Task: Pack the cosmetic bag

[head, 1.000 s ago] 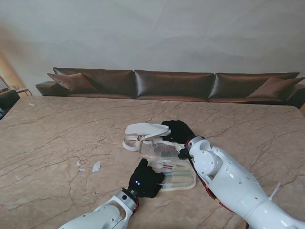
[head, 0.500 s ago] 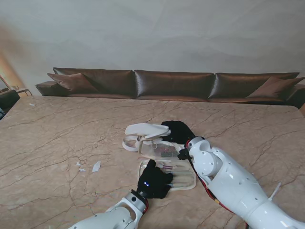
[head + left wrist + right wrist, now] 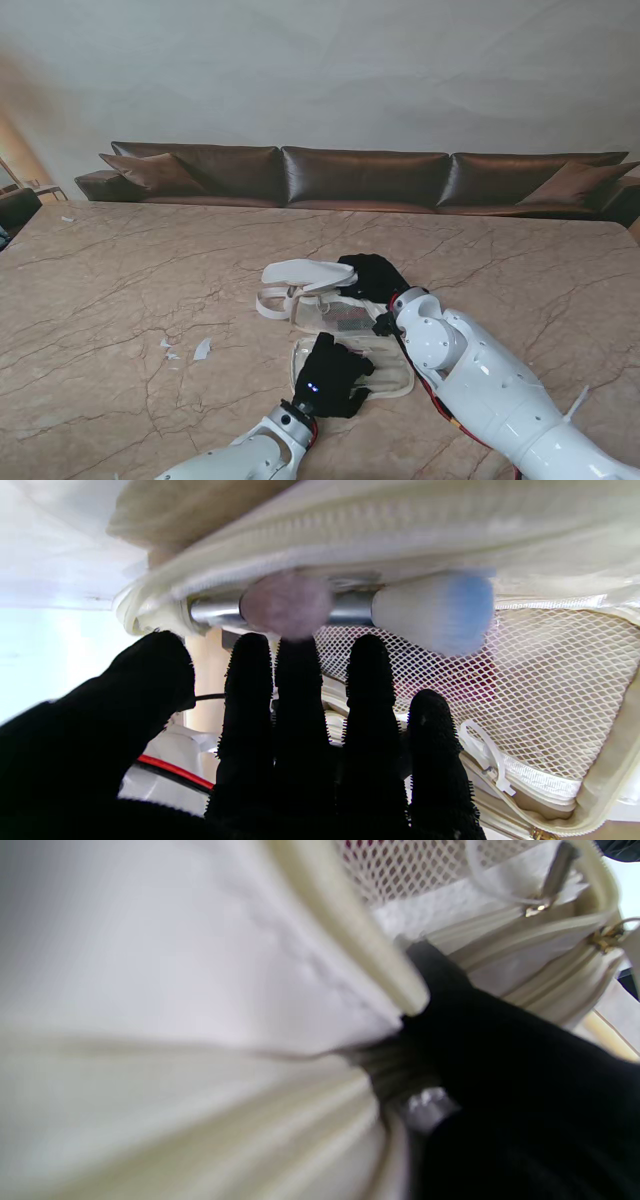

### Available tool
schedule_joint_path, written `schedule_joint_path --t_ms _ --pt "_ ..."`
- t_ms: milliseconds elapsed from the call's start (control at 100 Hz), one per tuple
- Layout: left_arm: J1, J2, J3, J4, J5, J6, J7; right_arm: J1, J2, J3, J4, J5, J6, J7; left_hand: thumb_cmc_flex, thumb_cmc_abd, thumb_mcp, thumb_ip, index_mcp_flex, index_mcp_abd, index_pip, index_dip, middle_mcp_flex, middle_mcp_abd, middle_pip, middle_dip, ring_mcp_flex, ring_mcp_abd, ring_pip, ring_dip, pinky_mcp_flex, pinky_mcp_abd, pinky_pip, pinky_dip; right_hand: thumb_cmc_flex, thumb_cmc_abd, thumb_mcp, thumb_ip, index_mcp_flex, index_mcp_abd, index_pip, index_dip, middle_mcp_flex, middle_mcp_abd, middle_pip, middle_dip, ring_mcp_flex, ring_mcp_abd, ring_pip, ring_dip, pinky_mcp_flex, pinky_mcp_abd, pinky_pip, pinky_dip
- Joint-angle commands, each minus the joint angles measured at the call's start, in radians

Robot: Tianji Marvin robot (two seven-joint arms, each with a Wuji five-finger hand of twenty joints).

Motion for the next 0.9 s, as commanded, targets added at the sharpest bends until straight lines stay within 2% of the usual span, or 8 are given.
schedule_joint_path --t_ms 0,110,220,350,450,610,750,890 --pt "0.019 0.015 -0.012 -0.028 -0.002 -0.015 -0.010 -0.015 -0.012 -0.009 0.000 0.006 -0.002 0.006 -0.063 0.032 0.007 0.043 -0.035 0.025 -0.054 0.024 -0.054 0.012 0.007 -0.021 -0.035 0.009 -0.020 -0.008 -0.034 -0.013 -0.029 0.013 0.075 0.088 0.069 0.022 0.054 -0.134 0.087 -0.014 0.034 -0.013 0.027 -0.005 0.110 -0.067 0.054 -0.003 0.038 -0.026 0.096 0.011" --pt "0.046 0.028 -0.054 -0.054 -0.002 -0.052 -0.002 -0.015 -0.013 -0.010 0.001 0.006 0.001 0.006 -0.085 0.035 -0.013 0.044 -0.039 0.018 -0.060 0.029 -0.073 0.010 0.004 -0.030 -0.052 0.007 -0.027 -0.015 -0.046 -0.028 -0.044 0.010 0.074 0.088 0.069 0.022 0.053 -0.135 0.087 -0.014 0.034 -0.013 0.026 -0.005 0.110 -0.065 0.052 -0.004 0.038 -0.026 0.096 0.011" --pt "0.083 0.045 -0.102 -0.095 0.001 -0.078 -0.006 -0.015 -0.012 -0.012 -0.001 0.006 0.003 0.010 -0.089 0.056 -0.019 0.049 -0.041 0.014 -0.062 0.033 -0.082 0.008 0.005 -0.035 -0.052 0.003 -0.034 -0.023 -0.045 -0.024 -0.049 0.010 0.074 0.089 0.068 0.022 0.051 -0.136 0.086 -0.013 0.033 -0.012 0.026 -0.005 0.111 -0.065 0.051 -0.005 0.037 -0.025 0.095 0.011" --pt "0.146 0.073 -0.188 -0.170 0.020 -0.094 -0.035 -0.015 -0.013 -0.013 -0.001 0.007 0.007 0.010 -0.092 0.125 -0.041 0.067 -0.044 0.011 -0.064 0.038 -0.089 0.007 0.003 -0.044 -0.038 -0.007 -0.057 -0.054 -0.026 -0.032 -0.054 0.012 0.074 0.089 0.069 0.022 0.053 -0.136 0.087 -0.013 0.034 -0.013 0.027 -0.004 0.111 -0.066 0.051 -0.004 0.037 -0.025 0.095 0.011" --pt "0.216 0.104 -0.292 -0.252 0.038 -0.119 -0.108 -0.015 -0.011 -0.012 -0.004 0.005 0.010 0.012 -0.089 0.192 -0.069 0.085 -0.036 0.013 -0.066 0.039 -0.093 0.023 -0.006 -0.055 -0.017 -0.009 -0.084 -0.093 0.009 -0.031 -0.067 0.001 0.075 0.089 0.069 0.022 0.052 -0.136 0.086 -0.014 0.034 -0.012 0.026 -0.004 0.111 -0.066 0.052 -0.004 0.037 -0.025 0.095 0.011" --pt "0.334 0.143 -0.482 -0.340 0.068 -0.196 -0.212 -0.014 -0.010 -0.011 -0.006 -0.003 0.017 0.010 -0.050 0.207 -0.088 0.070 -0.004 -0.004 -0.039 0.019 -0.070 0.024 -0.005 -0.063 0.011 -0.001 -0.087 -0.123 0.046 -0.032 -0.073 -0.019 0.074 0.090 0.068 0.022 0.053 -0.135 0.087 -0.013 0.035 -0.012 0.027 -0.004 0.111 -0.068 0.053 -0.003 0.037 -0.025 0.095 0.011" --pt "0.396 0.165 -0.605 -0.358 0.110 -0.208 -0.294 -0.003 -0.014 -0.017 0.007 0.001 0.024 0.009 0.009 0.171 -0.031 0.066 -0.014 -0.002 -0.029 0.002 -0.073 0.026 -0.006 -0.062 0.005 0.001 -0.087 -0.128 0.043 -0.025 -0.075 -0.027 0.077 0.091 0.068 0.023 0.053 -0.136 0.087 -0.013 0.033 -0.012 0.028 -0.003 0.111 -0.067 0.053 -0.003 0.036 -0.025 0.095 0.011" --pt "0.427 0.178 -0.684 -0.348 0.121 -0.248 -0.361 0.010 -0.021 -0.028 0.022 0.011 0.028 0.004 0.014 0.159 -0.003 0.066 -0.011 -0.014 -0.022 -0.007 -0.088 0.027 -0.014 -0.064 -0.016 0.008 -0.096 -0.132 0.023 -0.016 -0.083 -0.029 0.077 0.092 0.066 0.023 0.052 -0.137 0.089 -0.009 0.032 -0.011 0.031 0.000 0.111 -0.068 0.052 -0.004 0.036 -0.025 0.095 0.012"
